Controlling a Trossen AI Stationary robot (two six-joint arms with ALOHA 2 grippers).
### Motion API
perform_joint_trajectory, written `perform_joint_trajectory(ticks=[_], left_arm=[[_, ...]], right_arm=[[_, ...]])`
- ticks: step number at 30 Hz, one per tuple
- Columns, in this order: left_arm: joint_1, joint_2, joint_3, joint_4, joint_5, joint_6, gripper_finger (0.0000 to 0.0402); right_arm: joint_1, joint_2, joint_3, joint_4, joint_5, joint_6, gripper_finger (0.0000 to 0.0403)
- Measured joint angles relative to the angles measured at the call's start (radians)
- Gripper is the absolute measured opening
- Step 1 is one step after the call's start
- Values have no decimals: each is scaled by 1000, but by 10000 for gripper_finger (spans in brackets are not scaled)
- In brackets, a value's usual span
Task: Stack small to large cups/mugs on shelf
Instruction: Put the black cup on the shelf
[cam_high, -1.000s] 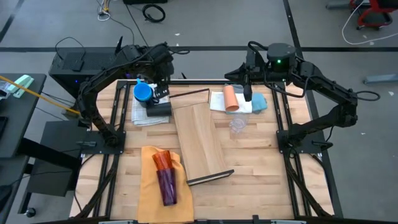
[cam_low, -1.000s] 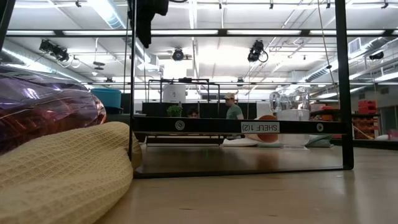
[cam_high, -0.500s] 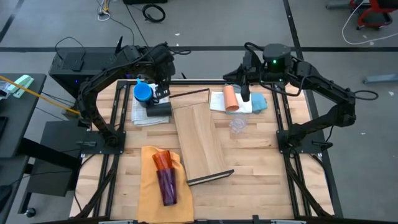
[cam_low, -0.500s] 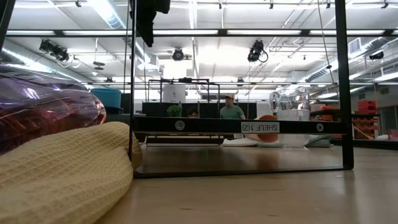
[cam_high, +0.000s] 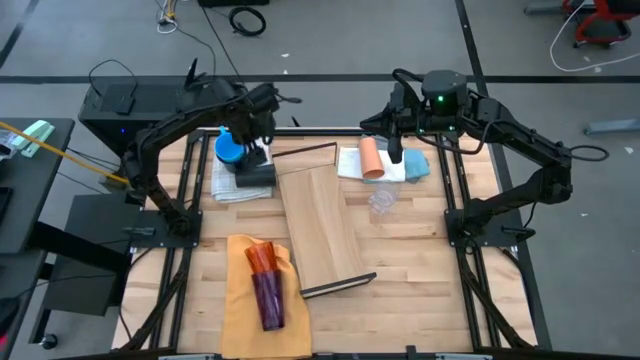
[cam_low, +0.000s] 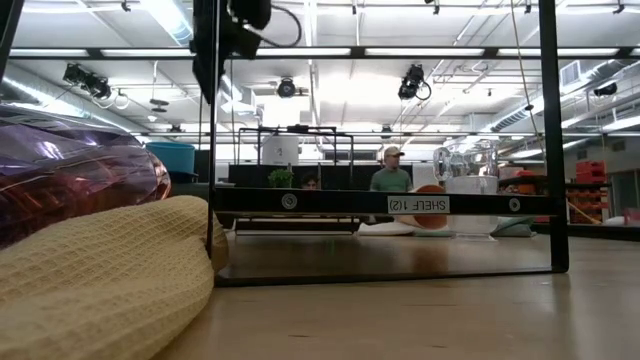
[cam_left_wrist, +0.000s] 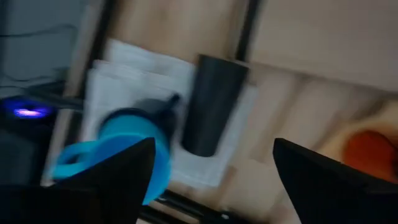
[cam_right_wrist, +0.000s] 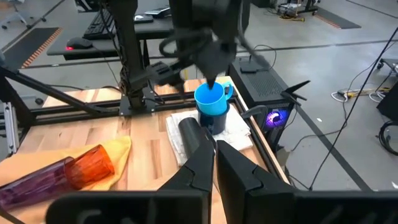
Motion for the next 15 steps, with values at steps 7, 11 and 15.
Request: perform_joint_trajectory(ticks=[7,11,15], left_arm=[[10,-123,-186,218,218,-6,343],[23,-256,-286,452,300,-80,332],[26,-392,-392,618,284,-107,321]], right_arm=[[-2,0,0,-7,0,2,24],[-2,0,0,-7,0,3,24],[-8,0,0,-7,0,8,24]])
